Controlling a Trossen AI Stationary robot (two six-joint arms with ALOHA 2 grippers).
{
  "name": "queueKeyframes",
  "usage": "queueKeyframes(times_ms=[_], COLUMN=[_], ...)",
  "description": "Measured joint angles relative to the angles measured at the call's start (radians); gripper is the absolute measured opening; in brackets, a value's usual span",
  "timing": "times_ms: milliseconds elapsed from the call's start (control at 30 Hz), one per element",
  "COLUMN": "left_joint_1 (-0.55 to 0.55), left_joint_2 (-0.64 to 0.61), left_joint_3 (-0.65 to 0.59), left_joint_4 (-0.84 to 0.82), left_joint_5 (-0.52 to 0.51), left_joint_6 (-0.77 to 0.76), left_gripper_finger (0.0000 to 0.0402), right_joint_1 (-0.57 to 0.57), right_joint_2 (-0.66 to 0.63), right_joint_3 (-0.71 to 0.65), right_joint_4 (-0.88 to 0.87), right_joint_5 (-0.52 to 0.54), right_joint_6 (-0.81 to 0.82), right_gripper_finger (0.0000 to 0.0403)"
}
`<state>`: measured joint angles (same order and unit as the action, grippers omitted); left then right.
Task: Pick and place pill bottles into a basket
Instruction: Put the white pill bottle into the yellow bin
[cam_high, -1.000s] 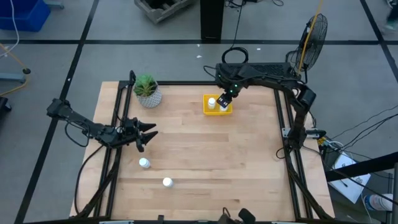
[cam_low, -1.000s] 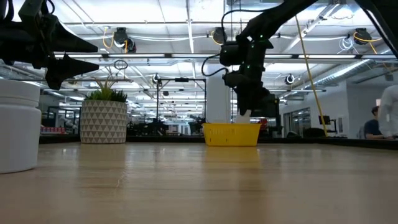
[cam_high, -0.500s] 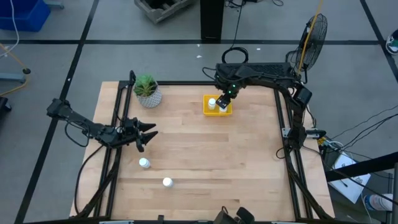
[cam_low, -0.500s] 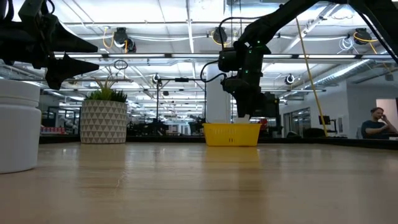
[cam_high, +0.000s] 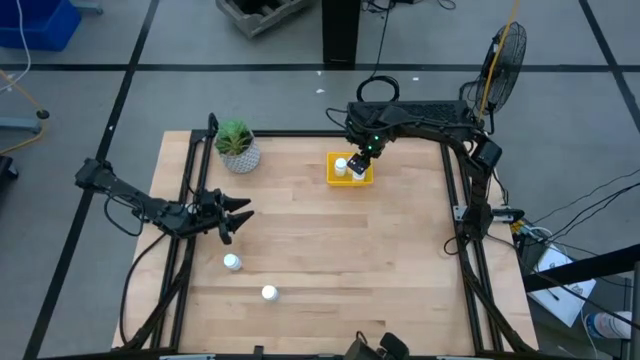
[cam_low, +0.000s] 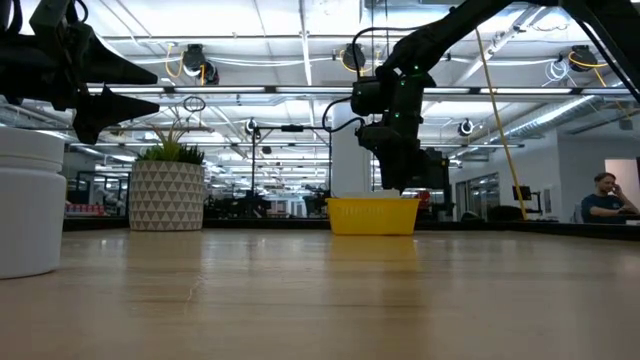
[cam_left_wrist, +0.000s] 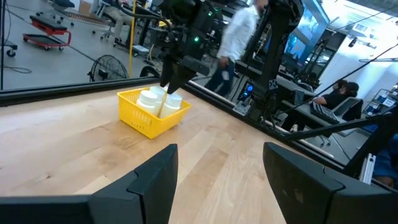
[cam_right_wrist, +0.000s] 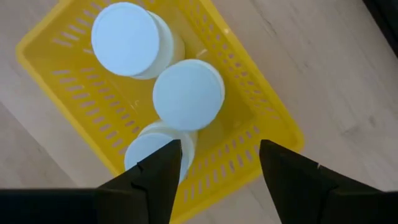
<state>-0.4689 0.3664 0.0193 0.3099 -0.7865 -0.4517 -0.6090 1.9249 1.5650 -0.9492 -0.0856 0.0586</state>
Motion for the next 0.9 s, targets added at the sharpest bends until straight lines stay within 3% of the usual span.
queueKeyframes(times_ms=[367, 467, 633, 900], left_joint_1=[0.0, 0.0, 0.0, 0.0], left_joint_2=[0.0, 0.0, 0.0, 0.0], left_joint_3=[0.0, 0.0, 0.0, 0.0], left_joint_4=[-0.025, -0.026, -0.018, -0.018], left_joint_5=[0.002, 0.058, 0.209, 0.271], left_joint_6=[-0.006, 0.009, 0.057, 0.053], left_gripper_finger=[0.0241, 0.0241, 0.0241, 0.0241], right_joint_1=[0.007, 0.036, 0.159, 0.399], right_joint_2=[-0.145, -0.203, -0.266, -0.257], right_joint_3=[-0.003, -0.003, -0.002, -0.001], right_joint_4=[0.023, 0.033, 0.084, 0.203], right_joint_5=[0.066, 0.062, 0.03, -0.021], right_joint_6=[0.006, 0.025, 0.061, 0.217], right_gripper_finger=[0.021, 0.021, 0.021, 0.021])
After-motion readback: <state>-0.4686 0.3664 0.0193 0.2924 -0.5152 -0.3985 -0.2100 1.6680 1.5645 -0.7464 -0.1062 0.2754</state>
